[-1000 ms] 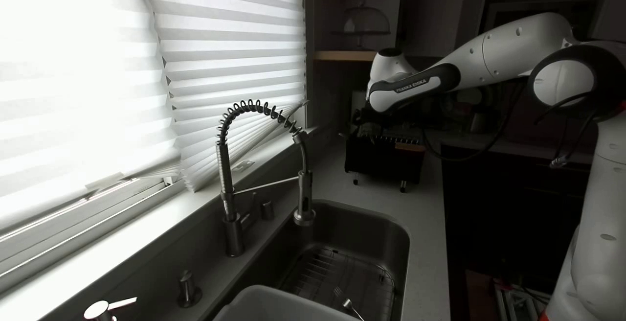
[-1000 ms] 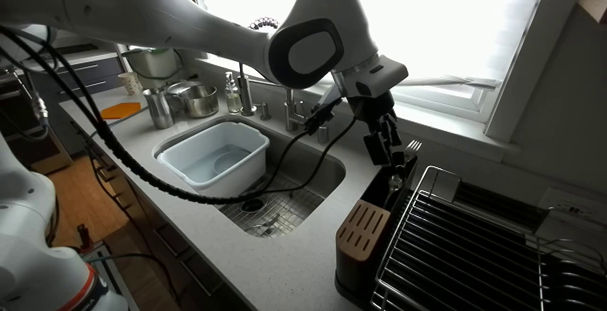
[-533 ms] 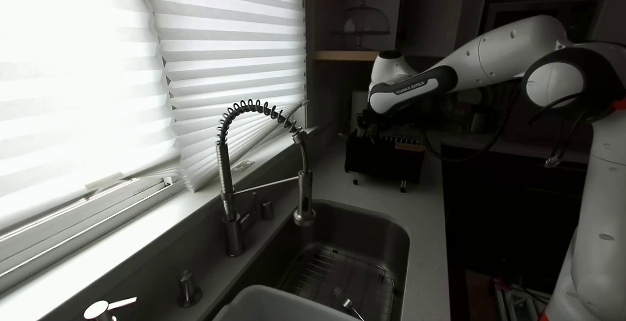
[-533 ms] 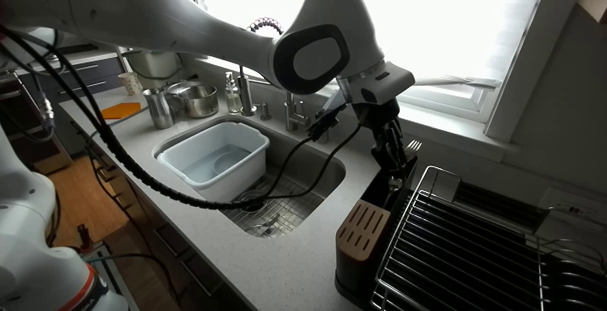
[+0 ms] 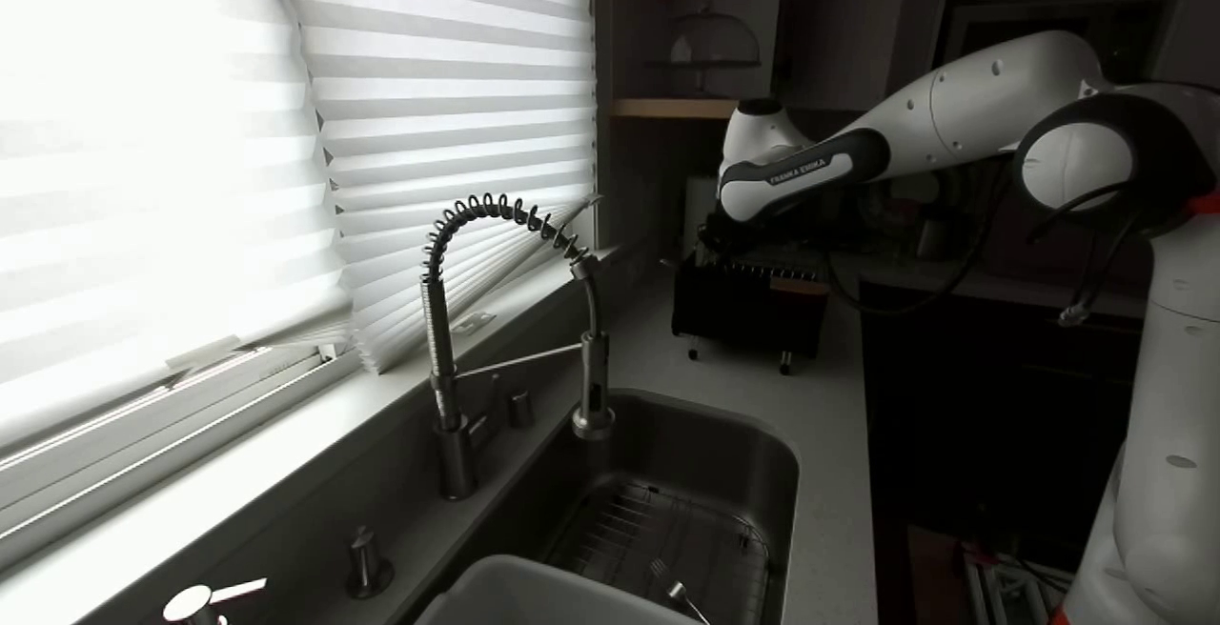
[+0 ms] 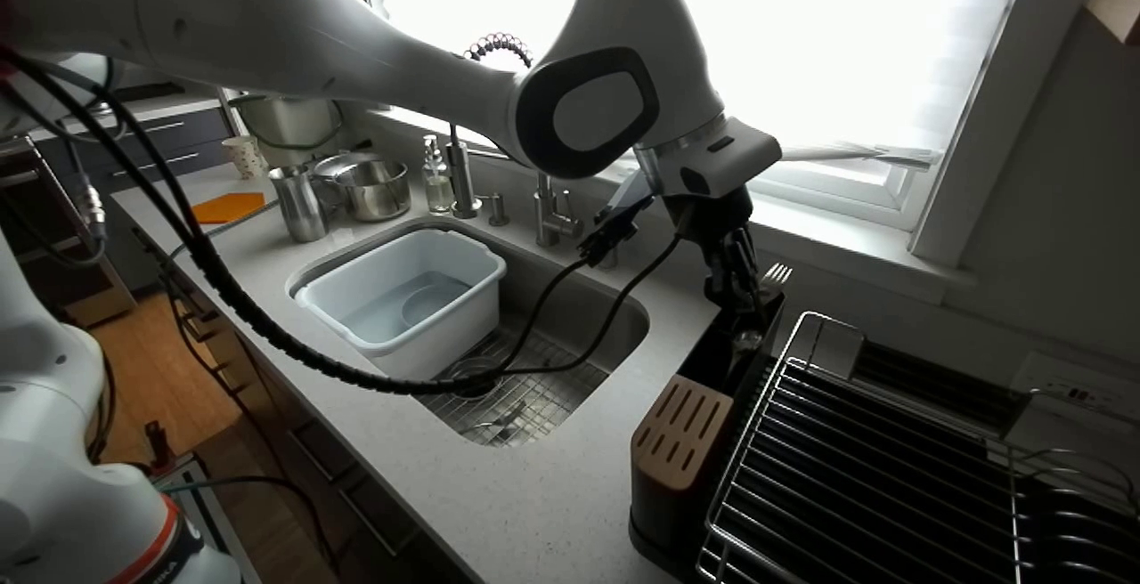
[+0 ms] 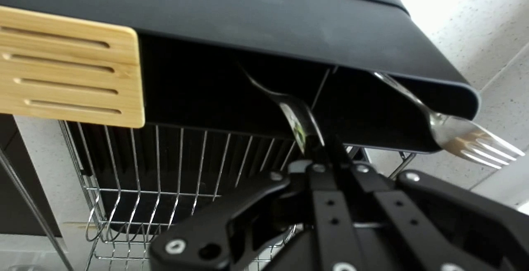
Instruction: Pick up the spoon and place it next to the fork and pick up the fork and place it where the spoon was
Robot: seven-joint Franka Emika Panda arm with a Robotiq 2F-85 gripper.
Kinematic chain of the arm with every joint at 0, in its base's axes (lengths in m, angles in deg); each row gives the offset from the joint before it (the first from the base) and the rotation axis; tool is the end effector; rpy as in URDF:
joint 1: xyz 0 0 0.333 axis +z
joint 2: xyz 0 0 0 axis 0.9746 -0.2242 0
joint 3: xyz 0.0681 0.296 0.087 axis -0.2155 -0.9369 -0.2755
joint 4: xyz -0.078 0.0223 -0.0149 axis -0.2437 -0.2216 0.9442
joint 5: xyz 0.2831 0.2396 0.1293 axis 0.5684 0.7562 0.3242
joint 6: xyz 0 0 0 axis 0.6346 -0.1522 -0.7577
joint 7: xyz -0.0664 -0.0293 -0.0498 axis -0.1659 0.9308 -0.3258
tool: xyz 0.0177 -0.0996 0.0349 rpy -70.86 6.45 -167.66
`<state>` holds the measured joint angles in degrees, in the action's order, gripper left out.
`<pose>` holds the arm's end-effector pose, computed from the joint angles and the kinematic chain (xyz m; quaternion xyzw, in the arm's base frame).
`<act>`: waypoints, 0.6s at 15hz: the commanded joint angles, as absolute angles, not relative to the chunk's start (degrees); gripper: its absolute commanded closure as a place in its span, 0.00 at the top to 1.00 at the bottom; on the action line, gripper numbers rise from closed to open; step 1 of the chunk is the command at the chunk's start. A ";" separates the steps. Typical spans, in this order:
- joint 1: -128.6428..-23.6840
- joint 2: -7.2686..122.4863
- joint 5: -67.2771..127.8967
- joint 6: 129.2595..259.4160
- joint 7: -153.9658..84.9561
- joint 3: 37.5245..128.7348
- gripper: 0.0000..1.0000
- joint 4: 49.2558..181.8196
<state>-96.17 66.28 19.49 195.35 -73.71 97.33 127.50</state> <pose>0.5077 -0.3788 0.5076 0.7832 -0.5752 0.2100 0.1080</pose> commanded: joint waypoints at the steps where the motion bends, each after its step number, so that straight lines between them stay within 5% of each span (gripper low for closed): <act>1: -95.21 66.57 19.53 193.34 -73.69 98.46 0.01 126.20; 9: -94.79 73.56 17.48 192.27 -74.05 98.01 0.01 126.56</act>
<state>-95.67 69.98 19.20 194.29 -73.71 97.63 125.61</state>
